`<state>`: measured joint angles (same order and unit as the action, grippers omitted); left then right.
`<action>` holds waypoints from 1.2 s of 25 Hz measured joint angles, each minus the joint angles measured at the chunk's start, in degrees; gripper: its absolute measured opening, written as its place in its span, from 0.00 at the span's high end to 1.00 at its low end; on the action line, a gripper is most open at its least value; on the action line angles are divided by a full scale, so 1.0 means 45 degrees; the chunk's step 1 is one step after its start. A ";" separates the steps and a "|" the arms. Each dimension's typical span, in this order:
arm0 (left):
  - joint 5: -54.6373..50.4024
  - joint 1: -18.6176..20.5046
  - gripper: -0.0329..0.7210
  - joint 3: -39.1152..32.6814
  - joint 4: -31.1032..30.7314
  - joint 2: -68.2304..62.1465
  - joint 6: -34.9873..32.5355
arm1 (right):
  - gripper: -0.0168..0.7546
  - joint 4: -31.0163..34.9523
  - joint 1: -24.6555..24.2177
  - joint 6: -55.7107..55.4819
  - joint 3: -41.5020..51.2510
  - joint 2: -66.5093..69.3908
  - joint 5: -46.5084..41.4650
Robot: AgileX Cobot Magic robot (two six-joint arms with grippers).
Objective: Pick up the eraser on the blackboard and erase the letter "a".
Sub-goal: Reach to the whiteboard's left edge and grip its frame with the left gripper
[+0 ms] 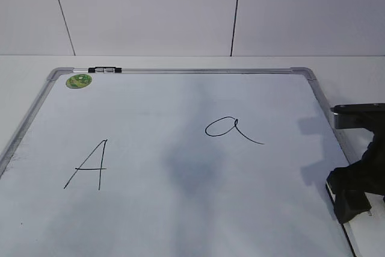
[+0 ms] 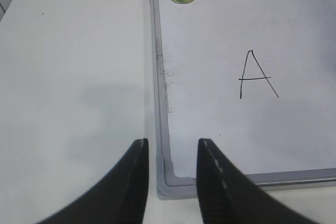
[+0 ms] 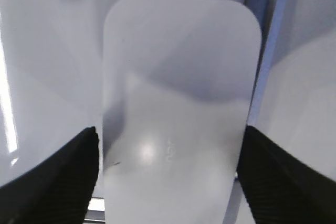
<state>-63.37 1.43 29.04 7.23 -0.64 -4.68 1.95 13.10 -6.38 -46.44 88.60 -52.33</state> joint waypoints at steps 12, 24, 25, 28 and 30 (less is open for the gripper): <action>0.0000 0.0000 0.65 0.0000 0.0000 0.0000 0.0000 | 0.14 0.0024 0.0000 0.0000 0.0000 0.0087 0.0075; 0.0000 0.0000 0.65 0.0000 0.0000 0.0000 0.0000 | 0.14 0.0024 0.0000 0.0000 0.0000 0.0271 0.0369; 0.0000 0.0000 0.65 0.0000 0.0000 0.0000 0.0000 | 0.14 0.0024 0.0000 0.0000 0.0000 0.0271 0.0397; 0.0000 0.0000 0.65 0.0000 0.0000 0.0000 0.0000 | 0.14 0.0024 0.0000 0.0000 0.0000 0.0271 0.0446; 0.0000 0.0000 0.65 0.0000 0.0000 0.0000 0.0000 | 0.14 0.0024 0.0000 0.0000 0.0000 0.0271 0.0476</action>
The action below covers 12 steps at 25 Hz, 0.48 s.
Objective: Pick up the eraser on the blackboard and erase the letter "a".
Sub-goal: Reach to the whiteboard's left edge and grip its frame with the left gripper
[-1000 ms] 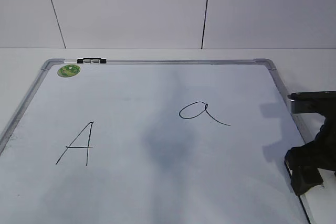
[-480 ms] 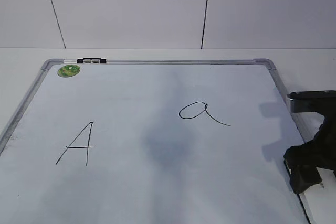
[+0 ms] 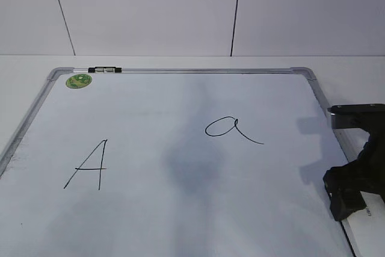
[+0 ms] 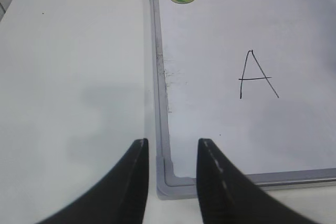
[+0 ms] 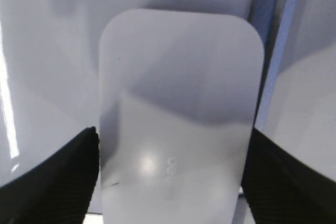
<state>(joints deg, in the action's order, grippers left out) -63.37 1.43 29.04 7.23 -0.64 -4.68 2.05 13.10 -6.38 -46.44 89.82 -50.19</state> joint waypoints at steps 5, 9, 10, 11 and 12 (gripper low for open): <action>0.0000 0.0000 0.65 0.0000 0.0000 0.0000 0.0000 | 0.15 0.0000 0.0000 0.0000 0.0000 0.0000 0.0000; 0.0000 0.0000 0.65 0.0000 0.0000 0.0000 0.0000 | 0.17 0.0000 0.0000 0.0000 0.0000 0.0000 0.0000; 0.0000 0.0000 0.65 0.0000 0.0000 0.0000 0.0000 | 0.18 0.0000 0.0000 0.0000 0.0000 0.0000 0.0000; 0.0000 0.0000 0.65 0.0000 0.0000 0.0000 0.0000 | 0.21 0.0000 0.0000 0.0000 0.0000 0.0000 0.0000; 0.0000 0.0000 0.65 0.0000 0.0000 0.0000 0.0000 | 0.22 0.0000 0.0000 0.0000 0.0000 0.0000 0.0032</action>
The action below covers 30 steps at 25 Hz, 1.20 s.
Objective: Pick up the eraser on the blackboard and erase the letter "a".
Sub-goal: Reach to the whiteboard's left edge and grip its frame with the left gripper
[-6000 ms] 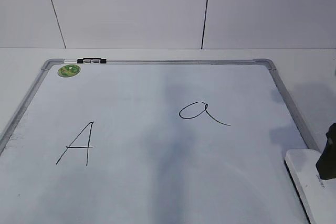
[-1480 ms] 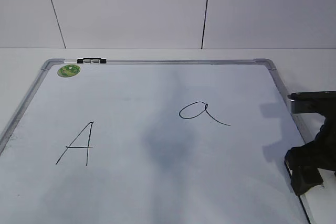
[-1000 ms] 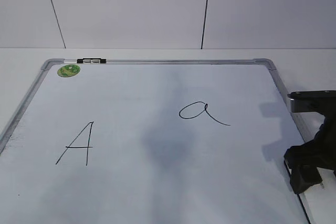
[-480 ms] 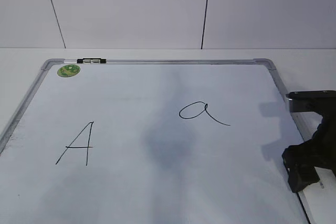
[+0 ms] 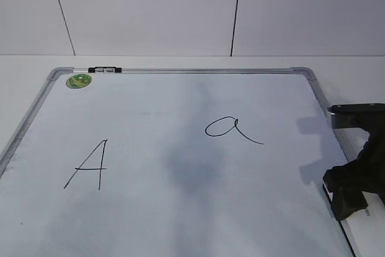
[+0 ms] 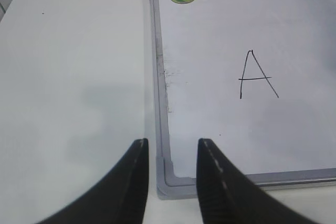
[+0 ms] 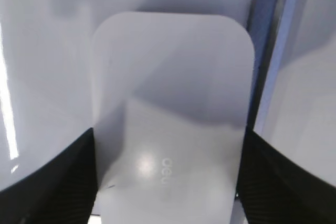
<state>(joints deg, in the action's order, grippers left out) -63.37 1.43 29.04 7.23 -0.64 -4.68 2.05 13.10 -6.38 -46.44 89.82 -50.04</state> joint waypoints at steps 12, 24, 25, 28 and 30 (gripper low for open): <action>0.0000 0.0000 0.65 0.0000 0.0000 0.0000 0.0000 | 0.22 0.0000 0.0000 0.0000 0.0000 0.0000 -0.0003; 0.0000 0.0000 0.64 0.0000 0.0000 0.0000 0.0000 | 0.22 0.0000 0.0000 0.0000 0.0000 0.0000 -0.0003; 0.0000 0.0000 0.64 0.0000 0.0000 0.0000 0.0000 | 0.22 0.0000 0.0000 0.0000 0.0000 0.0000 -0.0026; 0.0000 0.0000 0.64 0.0000 0.0000 0.0000 0.0000 | 0.22 0.0000 0.0000 0.0000 -0.0009 0.0000 -0.0052; 0.0000 0.0000 0.64 0.0000 0.0000 0.0000 0.0000 | 0.22 0.0000 0.0000 0.0000 -0.0009 0.0000 -0.0070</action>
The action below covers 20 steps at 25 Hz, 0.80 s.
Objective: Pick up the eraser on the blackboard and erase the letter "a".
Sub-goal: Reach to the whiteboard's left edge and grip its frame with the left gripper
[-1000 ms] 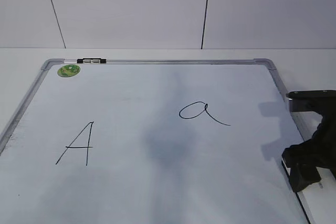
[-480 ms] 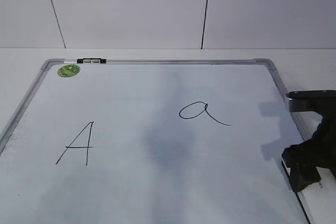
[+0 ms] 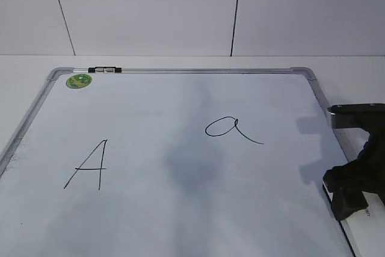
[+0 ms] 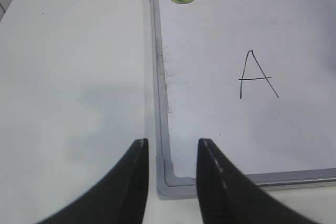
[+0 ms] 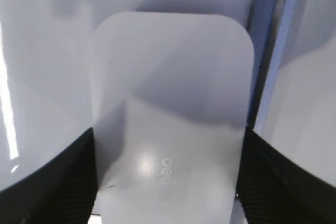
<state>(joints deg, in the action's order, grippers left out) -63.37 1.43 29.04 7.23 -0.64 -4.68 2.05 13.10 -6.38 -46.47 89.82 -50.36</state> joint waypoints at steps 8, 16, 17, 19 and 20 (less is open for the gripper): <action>0.0000 0.0000 0.64 0.0000 0.0000 0.0000 0.0000 | 0.22 0.0024 0.0000 0.0000 -0.0020 -0.0224 -0.0335; 0.0000 0.0000 0.64 0.0000 0.0000 0.0000 0.0000 | 0.22 0.0024 0.0000 0.0000 -0.0078 -0.0839 -0.0936; 0.0000 0.0000 0.64 0.0000 0.0000 0.0000 0.0000 | 0.22 0.0024 0.0000 0.0000 -0.0148 -0.0869 -0.1076; 0.0000 0.0000 0.64 0.0000 0.0000 0.0000 0.0000 | 0.22 0.0024 0.0000 0.0000 -0.0371 -0.0940 -0.1402; 0.0000 0.0000 0.64 0.0000 0.0000 0.0000 0.0000 | 0.22 0.0024 0.0000 0.0000 -0.0525 -0.0994 -0.1578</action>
<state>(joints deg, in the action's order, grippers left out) -63.37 1.43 29.04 7.23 -0.64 -4.68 2.16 13.10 -6.38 -48.84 85.34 -57.46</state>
